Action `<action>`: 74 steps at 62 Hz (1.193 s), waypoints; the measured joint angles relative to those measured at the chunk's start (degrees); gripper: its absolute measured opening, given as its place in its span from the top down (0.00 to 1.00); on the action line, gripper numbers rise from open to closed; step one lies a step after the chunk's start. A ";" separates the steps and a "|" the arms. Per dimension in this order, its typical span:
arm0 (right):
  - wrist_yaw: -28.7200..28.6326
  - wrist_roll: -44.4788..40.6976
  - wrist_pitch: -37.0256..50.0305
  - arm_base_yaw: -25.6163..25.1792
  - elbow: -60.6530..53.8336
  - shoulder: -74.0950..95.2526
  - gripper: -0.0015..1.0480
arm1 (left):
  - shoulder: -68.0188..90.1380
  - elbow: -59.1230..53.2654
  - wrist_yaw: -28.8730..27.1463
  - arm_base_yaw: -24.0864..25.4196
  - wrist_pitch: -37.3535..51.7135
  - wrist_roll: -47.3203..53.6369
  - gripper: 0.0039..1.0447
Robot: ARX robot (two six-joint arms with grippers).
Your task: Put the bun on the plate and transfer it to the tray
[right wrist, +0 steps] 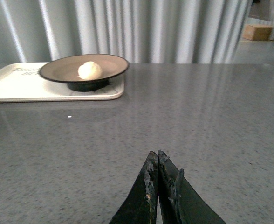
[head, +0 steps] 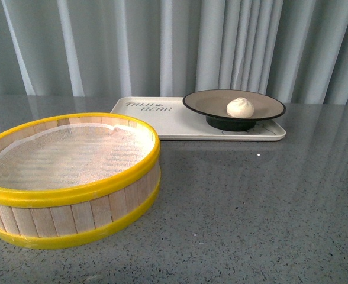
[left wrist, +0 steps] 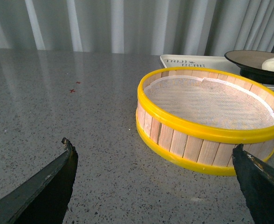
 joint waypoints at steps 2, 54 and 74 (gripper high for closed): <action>-0.02 -0.02 -0.50 0.33 -0.22 -0.76 0.98 | 0.00 0.00 0.00 0.00 0.00 0.00 0.06; 0.37 -0.02 -12.68 0.44 -3.30 -16.79 0.98 | 0.00 0.00 -0.02 0.00 0.00 0.00 0.06; 0.37 -0.04 -23.80 0.44 -3.26 -27.58 0.98 | -0.04 0.00 0.02 0.00 0.00 0.00 0.06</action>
